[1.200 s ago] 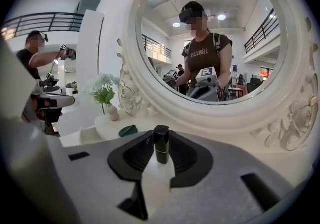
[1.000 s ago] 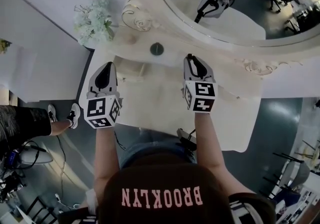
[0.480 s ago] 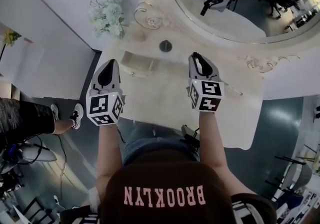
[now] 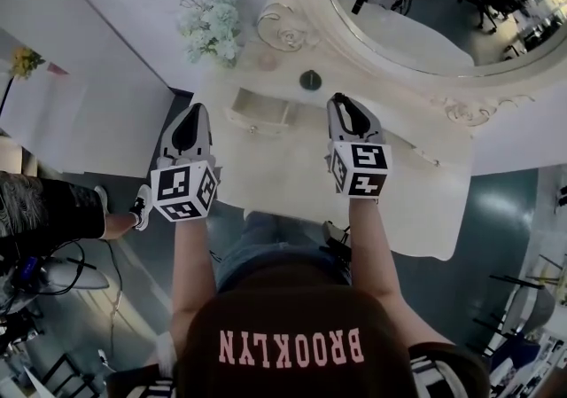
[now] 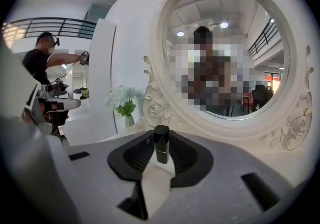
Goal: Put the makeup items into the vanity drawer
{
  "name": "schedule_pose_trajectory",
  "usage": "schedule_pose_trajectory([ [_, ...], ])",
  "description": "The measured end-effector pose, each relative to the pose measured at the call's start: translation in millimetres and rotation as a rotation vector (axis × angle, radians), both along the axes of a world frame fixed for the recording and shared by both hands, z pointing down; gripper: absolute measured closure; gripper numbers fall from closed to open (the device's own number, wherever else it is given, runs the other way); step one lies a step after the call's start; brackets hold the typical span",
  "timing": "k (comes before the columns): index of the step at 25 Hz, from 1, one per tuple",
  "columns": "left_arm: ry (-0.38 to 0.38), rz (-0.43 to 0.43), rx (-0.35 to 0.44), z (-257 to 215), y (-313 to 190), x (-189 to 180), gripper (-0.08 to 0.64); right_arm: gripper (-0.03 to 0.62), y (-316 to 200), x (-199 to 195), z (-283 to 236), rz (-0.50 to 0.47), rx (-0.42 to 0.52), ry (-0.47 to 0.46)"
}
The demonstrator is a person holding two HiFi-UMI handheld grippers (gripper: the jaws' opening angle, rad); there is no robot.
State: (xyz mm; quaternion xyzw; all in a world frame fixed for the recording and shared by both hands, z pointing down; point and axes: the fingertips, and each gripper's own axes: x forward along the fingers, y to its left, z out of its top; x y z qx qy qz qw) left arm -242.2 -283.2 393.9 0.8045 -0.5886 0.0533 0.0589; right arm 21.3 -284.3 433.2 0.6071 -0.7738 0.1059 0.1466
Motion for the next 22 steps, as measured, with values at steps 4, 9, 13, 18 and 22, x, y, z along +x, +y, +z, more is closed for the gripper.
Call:
schedule_pose_trajectory([
  [4,-0.006,-0.014,-0.019,6.9,3.4,-18.0,0.554,0.514,-4.0,-24.9,7.6,-0.038,-0.014,-0.017],
  [9,-0.013,-0.033,-0.051,19.0,6.1,-39.3,0.554,0.514,-11.2,-60.5,23.8,-0.103,-0.046,-0.037],
  [13,-0.019,-0.034,-0.089,34.7,5.1,-47.6,0.554,0.514,-19.7,-84.2,41.2,-0.145,-0.080,-0.047],
  [18,-0.022,-0.036,-0.129,51.8,2.8,-55.8,0.554,0.514,-29.6,-103.0,60.0,-0.169,-0.119,-0.058],
  [22,-0.022,-0.043,-0.145,59.9,0.0,-61.6,0.554,0.514,-37.0,-109.4,71.7,-0.177,-0.142,-0.053],
])
